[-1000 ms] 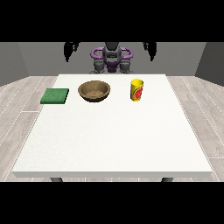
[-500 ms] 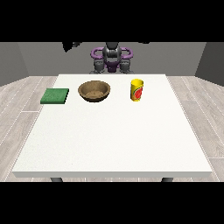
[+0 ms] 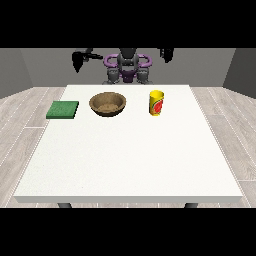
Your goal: Pick the cup and pour the ball into the bowl, then pick the bowl and place it on the pad
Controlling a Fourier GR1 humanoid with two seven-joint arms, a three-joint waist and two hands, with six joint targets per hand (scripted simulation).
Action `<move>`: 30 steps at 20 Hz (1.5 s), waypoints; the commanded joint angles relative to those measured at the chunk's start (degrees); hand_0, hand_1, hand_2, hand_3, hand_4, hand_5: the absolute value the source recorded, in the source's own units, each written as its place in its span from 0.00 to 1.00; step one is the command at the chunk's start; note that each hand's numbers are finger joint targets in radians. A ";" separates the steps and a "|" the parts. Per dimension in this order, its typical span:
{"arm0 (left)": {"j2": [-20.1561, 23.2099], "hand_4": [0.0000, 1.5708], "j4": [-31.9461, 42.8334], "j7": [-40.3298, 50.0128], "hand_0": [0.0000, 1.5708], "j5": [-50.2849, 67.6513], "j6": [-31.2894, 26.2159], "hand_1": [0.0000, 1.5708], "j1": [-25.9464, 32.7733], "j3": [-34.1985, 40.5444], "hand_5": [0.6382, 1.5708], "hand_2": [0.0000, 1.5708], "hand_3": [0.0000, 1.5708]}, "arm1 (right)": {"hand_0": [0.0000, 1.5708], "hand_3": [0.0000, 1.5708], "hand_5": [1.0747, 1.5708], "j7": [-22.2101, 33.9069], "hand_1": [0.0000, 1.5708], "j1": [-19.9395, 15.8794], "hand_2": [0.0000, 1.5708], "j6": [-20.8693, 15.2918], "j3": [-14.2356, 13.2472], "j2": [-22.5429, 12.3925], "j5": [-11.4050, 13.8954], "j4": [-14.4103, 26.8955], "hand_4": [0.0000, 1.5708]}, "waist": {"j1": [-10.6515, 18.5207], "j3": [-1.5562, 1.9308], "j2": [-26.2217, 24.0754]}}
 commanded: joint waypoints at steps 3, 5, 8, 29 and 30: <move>3.72 0.00 8.22 -4.56 0.00 -0.98 -0.03 0.00 -9.29 6.70 0.69 0.00 0.00 | 0.00 0.00 0.98 -7.16 0.00 -5.14 0.00 2.23 -2.08 -1.19 -0.42 5.50 0.00 | -1.92 0.00 9.58; 5.77 0.00 11.93 -6.79 0.00 -1.38 0.03 0.00 -12.72 9.46 0.66 0.00 0.00 | 0.00 0.00 0.98 -8.17 0.00 -7.09 0.00 1.95 -1.45 -1.37 0.99 6.11 0.00 | -2.47 -0.01 11.86; 7.48 0.00 19.33 -13.13 0.00 -0.79 -2.36 0.00 -13.61 11.68 0.66 0.00 0.00 | 0.00 0.00 0.98 -8.67 0.00 -7.23 0.00 2.11 -0.95 -1.37 1.76 7.06 0.00 | -3.16 -0.02 12.23; 5.07 0.00 51.73 -32.75 0.00 -3.60 2.78 0.00 -26.86 15.49 0.66 0.00 0.00 | 0.00 0.00 0.97 -17.21 0.00 -14.98 0.00 13.32 -10.58 -10.97 -4.70 24.65 0.00 | -5.72 -0.02 14.10; 4.54 0.00 54.58 -38.29 0.00 -3.57 2.85 0.00 -25.18 16.19 0.65 0.00 0.00 | 0.00 0.00 0.98 -15.48 0.00 -13.93 0.00 13.31 -9.55 -10.36 -4.74 22.36 0.00 | -6.47 -0.03 14.48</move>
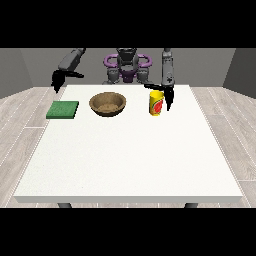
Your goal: Pick the cup and pour the ball into the bowl, then pick the bowl and place it on the pad
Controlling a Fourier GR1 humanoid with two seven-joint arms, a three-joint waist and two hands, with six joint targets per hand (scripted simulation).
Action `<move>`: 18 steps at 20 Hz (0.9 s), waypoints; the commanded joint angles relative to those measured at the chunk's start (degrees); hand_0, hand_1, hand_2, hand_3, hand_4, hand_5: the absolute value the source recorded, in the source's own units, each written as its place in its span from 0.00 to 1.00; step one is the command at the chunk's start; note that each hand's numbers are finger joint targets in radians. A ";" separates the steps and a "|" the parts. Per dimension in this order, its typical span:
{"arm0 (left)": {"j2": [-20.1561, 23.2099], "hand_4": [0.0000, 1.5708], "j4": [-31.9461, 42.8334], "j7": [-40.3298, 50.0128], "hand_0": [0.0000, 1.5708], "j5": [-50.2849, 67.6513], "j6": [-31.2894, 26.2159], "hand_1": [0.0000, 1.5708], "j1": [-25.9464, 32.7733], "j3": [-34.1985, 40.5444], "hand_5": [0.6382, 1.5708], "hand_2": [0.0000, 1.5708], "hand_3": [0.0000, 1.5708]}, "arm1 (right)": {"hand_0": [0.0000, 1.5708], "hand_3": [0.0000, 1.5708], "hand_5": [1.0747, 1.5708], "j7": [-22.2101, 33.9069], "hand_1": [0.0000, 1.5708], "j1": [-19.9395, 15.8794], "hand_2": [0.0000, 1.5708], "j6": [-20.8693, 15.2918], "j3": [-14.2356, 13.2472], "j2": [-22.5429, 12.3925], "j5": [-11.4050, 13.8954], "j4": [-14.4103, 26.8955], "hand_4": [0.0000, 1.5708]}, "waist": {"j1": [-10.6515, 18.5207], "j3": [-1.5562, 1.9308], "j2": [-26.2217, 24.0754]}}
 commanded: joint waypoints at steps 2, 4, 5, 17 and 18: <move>1.45 0.00 6.24 -0.12 0.00 0.70 0.30 0.00 -5.52 1.60 0.62 0.00 0.00 | 0.00 0.00 0.98 -3.64 0.00 -0.92 0.00 0.32 -0.81 -0.33 0.75 4.78 0.00 | 0.08 0.00 0.20; -0.97 0.00 7.10 -4.08 0.42 1.87 -2.10 0.42 -2.01 0.94 0.84 0.58 0.18 | 0.00 0.00 0.97 -4.49 0.00 -0.95 0.00 1.09 -1.93 -1.07 -0.03 6.34 0.00 | 1.52 0.00 0.06; 3.25 0.30 7.71 -7.21 0.79 -4.25 5.97 0.79 -0.94 1.13 0.86 1.00 1.00 | 0.00 0.00 0.98 -2.86 0.00 -1.87 0.00 2.65 -1.99 -2.13 -1.59 2.62 0.00 | -1.45 -0.01 3.24; 0.42 0.58 11.53 -0.64 0.86 -15.25 24.64 0.86 -6.60 -3.65 0.94 1.00 1.00 | 0.00 0.00 0.97 -0.41 0.00 -4.27 0.00 6.75 -5.98 -9.12 -3.75 10.09 0.00 | -2.72 0.04 -0.72; 2.79 0.60 12.62 -0.47 0.86 -16.30 25.96 0.86 -5.85 -2.97 0.95 1.00 1.00 | 0.00 0.00 0.97 -0.44 0.00 -1.59 0.00 5.67 -4.26 -6.85 -2.61 7.81 0.00 | -3.45 0.03 -2.66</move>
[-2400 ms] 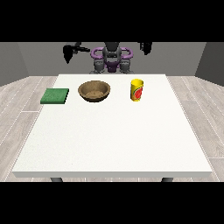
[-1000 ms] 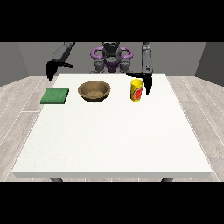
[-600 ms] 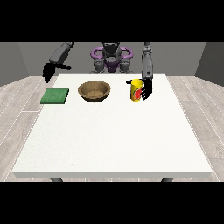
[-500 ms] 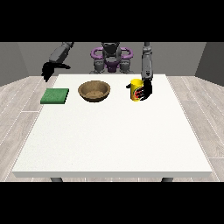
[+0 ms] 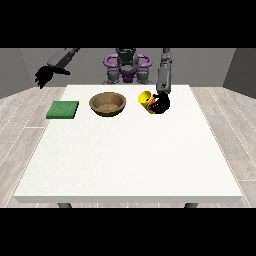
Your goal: Pick the cup and pour the ball into the bowl, then pick the bowl and place it on the pad
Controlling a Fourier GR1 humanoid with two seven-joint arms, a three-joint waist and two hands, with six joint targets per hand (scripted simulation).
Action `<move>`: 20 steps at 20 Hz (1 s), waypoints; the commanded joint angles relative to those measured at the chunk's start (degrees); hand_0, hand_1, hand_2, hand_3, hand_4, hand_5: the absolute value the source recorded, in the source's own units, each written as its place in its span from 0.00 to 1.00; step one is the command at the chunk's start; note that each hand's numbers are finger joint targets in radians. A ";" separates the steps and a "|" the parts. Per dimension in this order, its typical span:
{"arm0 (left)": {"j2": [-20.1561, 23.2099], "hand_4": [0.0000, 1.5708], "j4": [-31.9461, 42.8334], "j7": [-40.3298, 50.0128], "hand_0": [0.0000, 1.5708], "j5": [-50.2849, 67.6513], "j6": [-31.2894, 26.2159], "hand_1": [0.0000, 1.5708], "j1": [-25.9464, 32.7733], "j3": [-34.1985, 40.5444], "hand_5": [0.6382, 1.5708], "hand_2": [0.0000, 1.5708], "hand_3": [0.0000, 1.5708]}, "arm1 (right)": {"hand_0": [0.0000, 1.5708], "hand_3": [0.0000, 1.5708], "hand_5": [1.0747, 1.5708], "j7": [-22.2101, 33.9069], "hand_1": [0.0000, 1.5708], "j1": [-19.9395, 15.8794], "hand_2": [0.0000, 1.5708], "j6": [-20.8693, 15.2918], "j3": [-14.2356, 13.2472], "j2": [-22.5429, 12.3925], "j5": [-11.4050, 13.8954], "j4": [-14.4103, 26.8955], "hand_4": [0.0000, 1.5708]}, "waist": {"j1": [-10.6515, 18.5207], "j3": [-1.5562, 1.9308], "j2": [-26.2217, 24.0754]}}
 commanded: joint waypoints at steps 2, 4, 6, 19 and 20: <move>-0.97 0.63 -0.17 10.68 0.86 -7.65 4.82 0.86 -2.05 -6.06 0.96 1.00 1.00 | 0.00 0.00 0.97 1.23 0.00 0.90 0.00 1.37 -0.48 -1.38 0.31 5.76 0.00 | 1.67 -0.12 -8.30; -1.19 0.65 -2.70 14.08 0.87 -12.14 3.45 0.87 1.23 -11.20 0.96 1.00 1.00 | 0.00 0.00 0.97 -1.12 0.00 3.77 0.00 -0.96 -1.99 -1.79 2.37 11.31 0.00 | 7.24 -0.01 -13.41; -1.08 0.66 -3.24 20.20 0.88 -15.10 1.54 0.88 -0.82 -14.04 0.96 1.00 1.00 | 0.00 0.00 0.98 0.84 0.00 3.09 0.00 -0.42 -3.25 -3.15 1.10 13.88 0.00 | 8.81 -0.04 -16.65; -7.06 0.68 -7.84 40.77 0.87 -36.96 4.34 0.87 -2.16 -27.51 1.00 1.00 1.00 | 0.00 0.00 0.97 -5.22 0.00 5.85 0.00 0.18 -4.43 -4.15 2.60 22.98 0.00 | 14.09 -0.13 -19.87; -6.38 0.67 -6.41 43.82 0.86 -38.81 4.52 0.86 -4.47 -26.82 1.00 1.00 1.00 | 0.00 0.00 0.97 -7.38 0.00 7.69 0.00 1.42 -3.39 -3.16 3.30 22.14 0.00 | 11.34 -0.13 -19.63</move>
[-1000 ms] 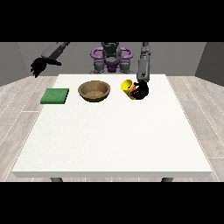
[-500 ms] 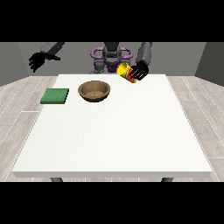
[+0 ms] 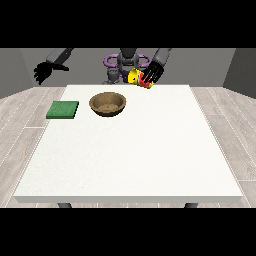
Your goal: Pick the cup and pour the ball into the bowl, then pick the bowl and place it on the pad
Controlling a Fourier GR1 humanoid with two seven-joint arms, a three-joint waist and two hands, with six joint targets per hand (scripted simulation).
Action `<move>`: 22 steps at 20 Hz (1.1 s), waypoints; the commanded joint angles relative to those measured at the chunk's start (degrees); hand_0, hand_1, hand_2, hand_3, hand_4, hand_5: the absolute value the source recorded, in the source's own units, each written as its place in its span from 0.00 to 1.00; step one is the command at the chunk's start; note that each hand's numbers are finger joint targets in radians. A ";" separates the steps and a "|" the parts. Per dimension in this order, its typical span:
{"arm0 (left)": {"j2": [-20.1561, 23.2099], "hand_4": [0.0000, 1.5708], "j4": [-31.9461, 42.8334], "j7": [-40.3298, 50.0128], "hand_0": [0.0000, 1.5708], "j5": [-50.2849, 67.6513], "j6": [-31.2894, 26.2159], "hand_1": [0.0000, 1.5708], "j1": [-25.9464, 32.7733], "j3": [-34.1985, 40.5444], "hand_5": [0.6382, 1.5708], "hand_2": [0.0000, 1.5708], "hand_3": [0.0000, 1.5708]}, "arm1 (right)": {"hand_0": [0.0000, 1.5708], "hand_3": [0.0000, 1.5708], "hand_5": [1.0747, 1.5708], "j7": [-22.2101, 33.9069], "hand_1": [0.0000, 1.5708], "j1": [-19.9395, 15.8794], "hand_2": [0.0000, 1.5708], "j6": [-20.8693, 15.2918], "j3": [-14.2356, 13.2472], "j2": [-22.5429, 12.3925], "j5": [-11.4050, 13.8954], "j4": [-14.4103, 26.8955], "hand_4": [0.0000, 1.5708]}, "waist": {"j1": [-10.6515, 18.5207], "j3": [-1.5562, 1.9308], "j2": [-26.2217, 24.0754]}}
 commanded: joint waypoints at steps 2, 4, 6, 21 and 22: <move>-1.61 0.64 -1.01 8.31 0.81 -10.41 -0.42 0.81 -4.35 -4.74 1.00 1.00 1.00 | 0.00 0.00 0.96 -4.56 0.00 -0.50 0.00 2.17 -1.70 -2.35 -0.30 4.37 0.00 | 1.51 0.03 2.01; -1.72 0.61 -0.08 9.90 0.69 -12.81 -1.06 0.69 -2.96 -5.29 1.00 1.00 1.00 | 0.00 0.00 0.96 -3.26 0.00 0.27 0.04 1.45 -0.10 -0.74 0.52 3.22 0.00 | -0.73 -0.03 0.19; -2.62 0.58 -1.05 14.24 0.60 -15.12 -5.82 0.60 -4.64 -8.45 1.00 1.00 1.00 | 0.00 0.00 0.95 0.02 0.00 -0.67 0.00 -1.13 0.74 0.90 1.12 4.19 0.00 | 0.81 -0.02 -3.96; -2.69 0.53 -3.03 30.23 0.24 -31.71 -9.47 0.24 -9.83 -24.17 1.00 1.00 1.00 | 0.00 0.17 0.91 4.55 0.00 -14.79 0.00 -3.86 3.40 1.40 2.16 4.16 0.00 | -4.26 -0.05 4.71; -2.69 0.57 -4.64 30.74 0.18 -32.24 -10.76 0.18 -11.30 -25.94 0.99 1.00 1.00 | 0.00 0.17 0.91 3.10 0.00 -16.75 0.00 -5.54 2.74 1.61 2.10 4.48 0.00 | -3.48 -0.03 6.09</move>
